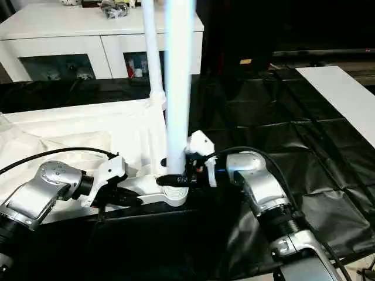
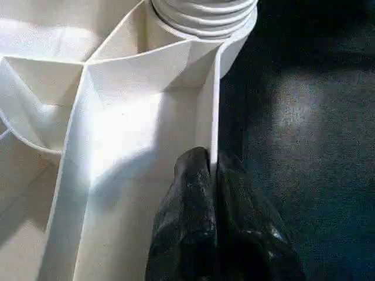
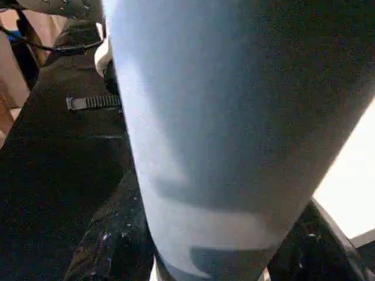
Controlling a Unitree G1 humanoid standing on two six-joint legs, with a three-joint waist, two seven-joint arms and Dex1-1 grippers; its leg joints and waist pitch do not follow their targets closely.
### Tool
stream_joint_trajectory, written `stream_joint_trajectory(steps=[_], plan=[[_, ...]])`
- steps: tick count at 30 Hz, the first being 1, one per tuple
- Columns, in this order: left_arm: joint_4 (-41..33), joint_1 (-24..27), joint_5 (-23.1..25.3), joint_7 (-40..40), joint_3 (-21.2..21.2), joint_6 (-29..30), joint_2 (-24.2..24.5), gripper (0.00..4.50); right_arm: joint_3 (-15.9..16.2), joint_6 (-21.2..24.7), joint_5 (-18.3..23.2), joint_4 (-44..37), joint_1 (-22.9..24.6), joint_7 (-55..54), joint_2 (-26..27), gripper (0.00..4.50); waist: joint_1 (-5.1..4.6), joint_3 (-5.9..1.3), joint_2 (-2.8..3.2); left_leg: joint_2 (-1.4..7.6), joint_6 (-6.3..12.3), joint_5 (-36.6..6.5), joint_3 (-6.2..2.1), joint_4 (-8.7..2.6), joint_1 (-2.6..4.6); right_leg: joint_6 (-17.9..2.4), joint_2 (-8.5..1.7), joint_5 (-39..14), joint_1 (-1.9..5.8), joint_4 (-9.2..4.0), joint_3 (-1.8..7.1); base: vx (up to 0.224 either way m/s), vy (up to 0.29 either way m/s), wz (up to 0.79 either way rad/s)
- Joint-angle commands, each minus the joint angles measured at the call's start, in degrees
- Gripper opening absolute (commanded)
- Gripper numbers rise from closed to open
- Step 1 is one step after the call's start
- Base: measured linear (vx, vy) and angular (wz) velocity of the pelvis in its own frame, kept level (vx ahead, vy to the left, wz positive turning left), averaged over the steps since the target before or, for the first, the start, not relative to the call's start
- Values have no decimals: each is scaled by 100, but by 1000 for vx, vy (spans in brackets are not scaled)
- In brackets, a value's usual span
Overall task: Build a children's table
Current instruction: Rotate leg to tighten
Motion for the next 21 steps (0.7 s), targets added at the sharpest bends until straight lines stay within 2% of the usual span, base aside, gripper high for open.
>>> stream_joint_trajectory(steps=[1,4,7,10,11,12,13,14,15,16,17,19,21], plan=[[-96,-244,-104,-203,234,12,238,0,416,320,-713,730,407,-87,-341,186,2,-250,48,203,327,-415,-2,-423,-11,-1672,-303,383,299,-299,294,0,0,0],[-62,-236,-84,-166,216,-14,253,0,489,272,-750,761,429,-165,-340,186,2,-250,44,202,336,-426,-3,-422,-11,-1673,-308,369,303,-300,294,0,0,0],[98,-263,54,162,236,56,172,0,393,338,-823,969,429,-681,-172,186,-4,-246,35,200,311,-496,-1,-427,-8,-1657,-306,271,301,-307,297,0,0,0],[274,-315,192,677,302,226,-31,0,153,473,-869,1263,362,-1452,83,186,-19,-202,11,208,174,-923,9,-479,3,-1557,-316,-380,277,-374,313,0,0,0],[387,-359,251,1040,358,402,-216,0,-22,568,-883,1488,286,-1991,252,186,-43,-142,26,203,-45,-1422,1,-524,22,-1391,-323,-1238,252,-441,316,0,0,0],[387,-359,251,1040,358,402,-216,0,-22,568,-883,1488,286,-1991,252,186,-55,-118,18,200,-100,-1644,-10,-542,37,-1293,-326,-1619,238,-480,313,0,0,0],[387,-359,251,1040,358,402,-216,0,-22,568,-883,1488,286,-1991,252,186,-61,-99,13,193,-165,-1997,-43,-557,54,-1061,-352,-2293,237,-542,309,-55,6,-6],[664,-516,407,1732,371,739,-643,0,-242,664,-895,1936,52,-2910,492,186,-90,-112,11,208,-201,-2119,-74,-569,56,-934,-357,-2493,225,-557,318,0,0,0],[664,-516,407,1732,371,739,-643,0,-242,664,-895,1936,52,-2910,492,186,-112,-102,28,200,-238,-2159,-66,-575,74,-920,-339,-2526,191,-563,316,0,0,0],[815,-602,487,2071,369,888,-861,0,-340,714,-894,2152,-70,-3338,604,186,-108,-83,36,197,-263,-2289,-73,-577,102,-892,-337,-2659,159,-602,310,-51,12,-2],[989,-707,554,2404,351,982,-1110,0,-417,736,-898,2400,-210,-3786,721,186,-107,-91,10,176,-276,-2439,-90,-567,136,-777,-340,-2892,152,-636,304,-57,17,-2],[1300,-904,611,2945,348,1055,-1593,0,-544,742,-921,2841,-443,-4451,934,186,-133,-76,31,160,-295,-2486,-103,-572,122,-685,-336,-3048,136,-663,285,-28,8,-1],[1641,-1128,618,3389,350,1052,-2138,0,-712,736,-852,3260,-642,-5001,1174,186,-133,-100,5,141,-251,-2500,-106,-554,150,-602,-345,-3118,118,-699,277,0,0,0]])
